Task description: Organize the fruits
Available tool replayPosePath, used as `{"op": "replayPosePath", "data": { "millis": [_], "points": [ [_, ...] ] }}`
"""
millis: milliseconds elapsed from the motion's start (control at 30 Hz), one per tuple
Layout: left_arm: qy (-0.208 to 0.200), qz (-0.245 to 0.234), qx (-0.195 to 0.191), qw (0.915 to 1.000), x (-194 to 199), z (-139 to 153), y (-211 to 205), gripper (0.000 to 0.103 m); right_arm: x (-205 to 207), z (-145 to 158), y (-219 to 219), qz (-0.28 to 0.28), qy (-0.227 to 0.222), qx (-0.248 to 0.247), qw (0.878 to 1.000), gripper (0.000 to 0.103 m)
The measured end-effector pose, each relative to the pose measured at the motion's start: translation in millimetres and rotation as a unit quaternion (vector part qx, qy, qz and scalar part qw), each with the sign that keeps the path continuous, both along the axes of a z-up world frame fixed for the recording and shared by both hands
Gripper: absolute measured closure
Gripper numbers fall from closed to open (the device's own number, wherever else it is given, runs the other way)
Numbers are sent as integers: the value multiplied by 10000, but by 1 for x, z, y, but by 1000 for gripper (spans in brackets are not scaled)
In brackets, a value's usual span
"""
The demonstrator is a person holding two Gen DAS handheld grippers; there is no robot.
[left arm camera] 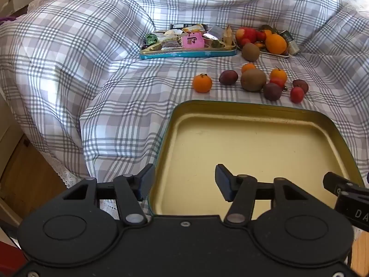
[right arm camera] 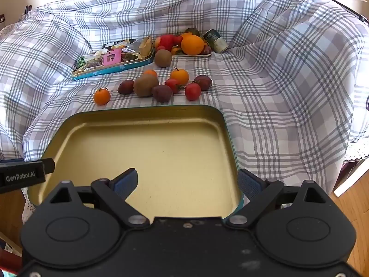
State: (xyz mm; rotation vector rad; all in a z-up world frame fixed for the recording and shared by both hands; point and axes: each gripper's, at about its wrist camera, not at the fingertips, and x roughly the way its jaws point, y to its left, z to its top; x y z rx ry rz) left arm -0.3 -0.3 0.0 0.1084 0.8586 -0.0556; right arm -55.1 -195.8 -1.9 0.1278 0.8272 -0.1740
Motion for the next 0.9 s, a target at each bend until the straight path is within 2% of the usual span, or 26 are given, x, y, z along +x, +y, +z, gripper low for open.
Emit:
{"op": "replayPosePath", "data": {
  "millis": [167,333,900],
  "points": [
    [-94,-77,-2,9999,-6,-1,1,41,4,3,-1,-3,20,15,10000,5],
    [-67,-60,78,9999,-4,1,-1,41,-2,-11,3,3,13,-19,10000,5],
    [-74,-91,158,9998,-6,0,-4,41,2,-6,2,26,137,-21,9999,5]
  ]
}}
